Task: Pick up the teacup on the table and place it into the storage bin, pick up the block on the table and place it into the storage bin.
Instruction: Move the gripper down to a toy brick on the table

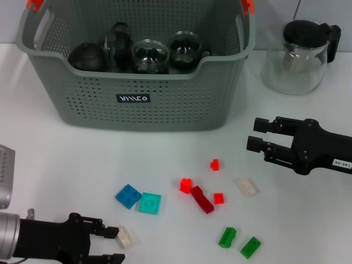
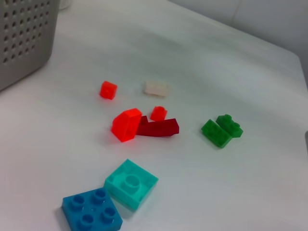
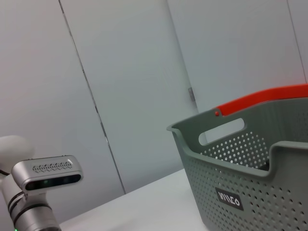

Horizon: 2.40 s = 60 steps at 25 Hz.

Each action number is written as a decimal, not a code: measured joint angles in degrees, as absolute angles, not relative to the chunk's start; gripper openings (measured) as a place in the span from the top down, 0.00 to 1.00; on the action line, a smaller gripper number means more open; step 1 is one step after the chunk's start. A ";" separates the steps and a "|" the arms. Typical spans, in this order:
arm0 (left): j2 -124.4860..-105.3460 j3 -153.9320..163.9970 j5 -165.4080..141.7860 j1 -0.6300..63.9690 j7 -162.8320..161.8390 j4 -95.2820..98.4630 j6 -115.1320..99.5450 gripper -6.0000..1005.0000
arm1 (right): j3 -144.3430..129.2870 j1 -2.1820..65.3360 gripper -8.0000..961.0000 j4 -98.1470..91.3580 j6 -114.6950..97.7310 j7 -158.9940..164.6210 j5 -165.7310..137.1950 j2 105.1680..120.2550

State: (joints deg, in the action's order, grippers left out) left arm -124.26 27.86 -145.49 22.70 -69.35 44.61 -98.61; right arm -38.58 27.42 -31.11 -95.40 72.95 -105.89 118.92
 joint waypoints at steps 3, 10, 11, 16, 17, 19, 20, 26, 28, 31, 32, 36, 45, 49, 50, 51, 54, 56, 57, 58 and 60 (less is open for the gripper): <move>-124.22 27.86 -145.41 22.88 -69.35 44.33 -98.06 0.42 | -38.58 27.39 0.42 -31.11 -95.41 72.95 -105.90 118.92; -124.30 27.63 -144.90 23.91 -69.11 43.54 -97.79 0.42 | -38.58 27.39 0.42 -31.11 -95.32 72.86 -105.91 118.92; -124.26 27.68 -144.88 24.25 -69.08 43.10 -97.39 0.42 | -38.58 27.41 0.42 -31.11 -95.32 72.86 -105.91 118.92; -124.23 27.71 -144.86 24.64 -69.03 42.84 -96.51 0.42 | -38.58 27.44 0.42 -31.11 -95.40 72.86 -106.02 118.97; -124.22 27.76 -144.85 24.68 -68.98 42.84 -96.47 0.42 | -38.58 27.44 0.42 -31.11 -95.41 72.86 -106.02 118.98; -124.21 27.65 -144.68 24.72 -68.56 43.03 -96.47 0.42 | -38.59 27.41 0.42 -31.11 -95.42 72.86 -105.99 118.99; -124.19 27.46 -144.28 24.58 -67.65 43.22 -96.64 0.42 | -38.58 27.38 0.42 -31.11 -95.43 72.86 -105.93 119.00; -124.58 26.95 -140.01 21.99 -51.95 42.27 -99.05 0.42 | -38.58 27.37 0.42 -31.11 -95.40 72.86 -105.87 119.01; -124.66 25.85 -138.78 21.38 -48.80 41.26 -98.91 0.42 | -38.58 27.35 0.42 -31.11 -95.43 72.86 -105.86 119.01; -124.65 24.83 -138.73 21.24 -47.56 40.81 -98.62 0.41 | -38.58 27.16 0.42 -31.11 -95.51 72.86 -105.84 118.97; -124.63 24.17 -138.71 21.15 -46.34 40.39 -98.48 0.41 | -38.58 27.11 0.42 -31.11 -95.52 72.86 -105.83 118.95; -124.47 22.83 -138.85 20.90 -43.06 38.80 -97.04 0.42 | -38.58 27.17 0.42 -31.11 -95.50 72.85 -105.81 118.92; -124.47 22.91 -139.33 20.58 -42.15 36.39 -93.76 0.42 | -38.58 27.16 0.42 -31.11 -95.40 72.78 -105.81 118.92; -124.47 23.09 -139.38 20.52 -41.90 35.31 -92.22 0.42 | -38.58 27.16 0.42 -31.11 -95.41 72.77 -105.82 118.91; -124.48 23.09 -139.38 20.50 -41.74 35.15 -91.98 0.42 | -38.58 27.16 0.42 -31.11 -95.42 72.77 -105.82 118.91; -124.48 23.07 -139.39 20.47 -41.58 34.98 -91.84 0.42 | -38.58 27.16 0.42 -31.11 -95.44 72.77 -105.81 118.91; -124.44 23.02 -139.40 20.47 -41.34 34.72 -91.75 0.42 | -38.58 27.19 0.42 -31.11 -95.53 72.79 -105.78 118.91; -124.44 23.02 -139.40 20.47 -41.33 34.71 -91.70 0.42 | -38.58 27.23 0.42 -31.11 -95.53 72.82 -105.77 118.91; -124.44 22.99 -139.40 20.47 -41.33 34.71 -91.69 0.42 | -38.58 27.26 0.42 -31.11 -95.52 72.84 -105.76 118.91; -124.44 22.90 -139.40 20.48 -41.32 34.71 -91.68 0.42 | -38.58 27.29 0.42 -31.11 -95.49 72.85 -105.75 118.91; -124.45 22.87 -139.40 20.48 -41.31 34.71 -91.66 0.42 | -38.58 27.32 0.42 -31.11 -95.44 72.88 -105.74 118.92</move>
State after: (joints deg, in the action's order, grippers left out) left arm -124.45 22.87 -139.40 20.48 -41.31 34.71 -91.66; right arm -38.58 27.32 -31.11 -95.44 72.88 -105.74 118.92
